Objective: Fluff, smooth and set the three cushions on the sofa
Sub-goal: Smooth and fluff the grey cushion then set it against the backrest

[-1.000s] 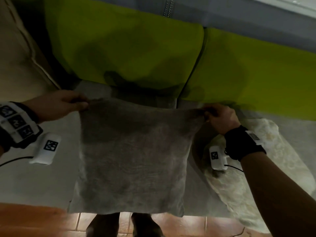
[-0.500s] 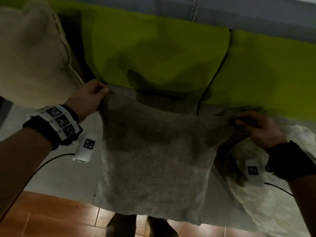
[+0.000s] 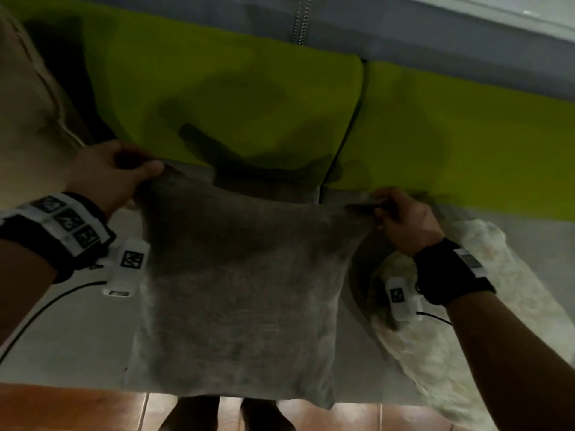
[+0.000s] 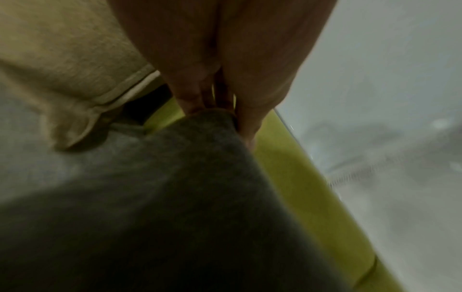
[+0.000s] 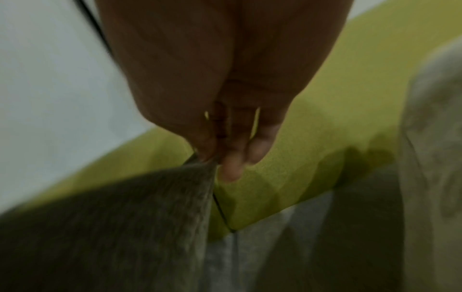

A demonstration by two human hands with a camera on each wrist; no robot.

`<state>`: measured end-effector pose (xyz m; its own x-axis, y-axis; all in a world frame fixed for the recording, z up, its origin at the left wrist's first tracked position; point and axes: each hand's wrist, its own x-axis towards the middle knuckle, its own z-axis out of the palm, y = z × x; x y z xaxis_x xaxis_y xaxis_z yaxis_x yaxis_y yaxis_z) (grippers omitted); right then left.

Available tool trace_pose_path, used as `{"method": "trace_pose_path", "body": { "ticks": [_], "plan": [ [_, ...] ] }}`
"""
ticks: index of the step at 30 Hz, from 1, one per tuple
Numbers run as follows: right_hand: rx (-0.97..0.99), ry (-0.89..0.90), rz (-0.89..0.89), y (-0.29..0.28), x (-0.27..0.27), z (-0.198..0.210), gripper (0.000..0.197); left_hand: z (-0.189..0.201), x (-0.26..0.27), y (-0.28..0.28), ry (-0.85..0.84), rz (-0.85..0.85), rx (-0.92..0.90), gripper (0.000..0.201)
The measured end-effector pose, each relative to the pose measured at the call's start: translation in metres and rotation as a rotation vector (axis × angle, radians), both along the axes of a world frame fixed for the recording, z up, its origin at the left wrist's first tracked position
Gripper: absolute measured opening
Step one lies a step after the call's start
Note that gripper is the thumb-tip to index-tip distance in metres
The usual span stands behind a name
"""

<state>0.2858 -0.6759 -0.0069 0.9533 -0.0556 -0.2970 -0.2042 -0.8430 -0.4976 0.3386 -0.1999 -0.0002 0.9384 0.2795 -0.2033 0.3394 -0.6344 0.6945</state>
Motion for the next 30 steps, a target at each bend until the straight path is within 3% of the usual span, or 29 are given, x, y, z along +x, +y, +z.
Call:
{"method": "trace_pose_path", "body": {
  "ticks": [3, 5, 8, 9, 11, 13, 15, 23, 30],
  "plan": [
    [-0.275, 0.009, 0.16, 0.014, 0.0, -0.002, 0.048, 0.001, 0.001, -0.003, -0.06, -0.184, 0.19, 0.059],
    [-0.347, -0.083, 0.329, 0.028, -0.011, -0.002, 0.058, 0.003, -0.009, -0.011, -0.144, -0.357, 0.244, 0.068],
    [-0.37, -0.218, 0.631, 0.057, -0.034, -0.01, 0.063, 0.005, -0.036, -0.023, -0.225, -0.795, 0.361, 0.07],
    [-0.354, -0.247, 0.707, 0.068, -0.039, -0.013, 0.066, -0.005, -0.043, -0.021, -0.207, -0.958, 0.433, 0.07],
    [-0.286, -0.257, 0.805, 0.085, -0.04, -0.025, 0.073, -0.02, -0.049, -0.016, -0.017, -1.14, 0.542, 0.089],
    [-0.22, -0.2, 0.833, 0.094, -0.036, -0.045, 0.081, -0.039, -0.053, -0.015, 0.126, -1.172, 0.538, 0.107],
    [-0.183, -0.106, 0.834, 0.097, -0.033, -0.066, 0.085, -0.056, -0.059, -0.019, 0.157, -1.19, 0.551, 0.113],
    [-0.225, 0.252, 0.667, 0.084, -0.023, -0.126, 0.089, -0.102, -0.035, -0.045, 0.347, -1.188, 0.528, 0.106],
    [-0.119, 0.348, 0.602, 0.08, -0.007, -0.147, 0.097, -0.117, -0.008, -0.025, 0.434, -1.179, 0.401, 0.115]
  ]
}}
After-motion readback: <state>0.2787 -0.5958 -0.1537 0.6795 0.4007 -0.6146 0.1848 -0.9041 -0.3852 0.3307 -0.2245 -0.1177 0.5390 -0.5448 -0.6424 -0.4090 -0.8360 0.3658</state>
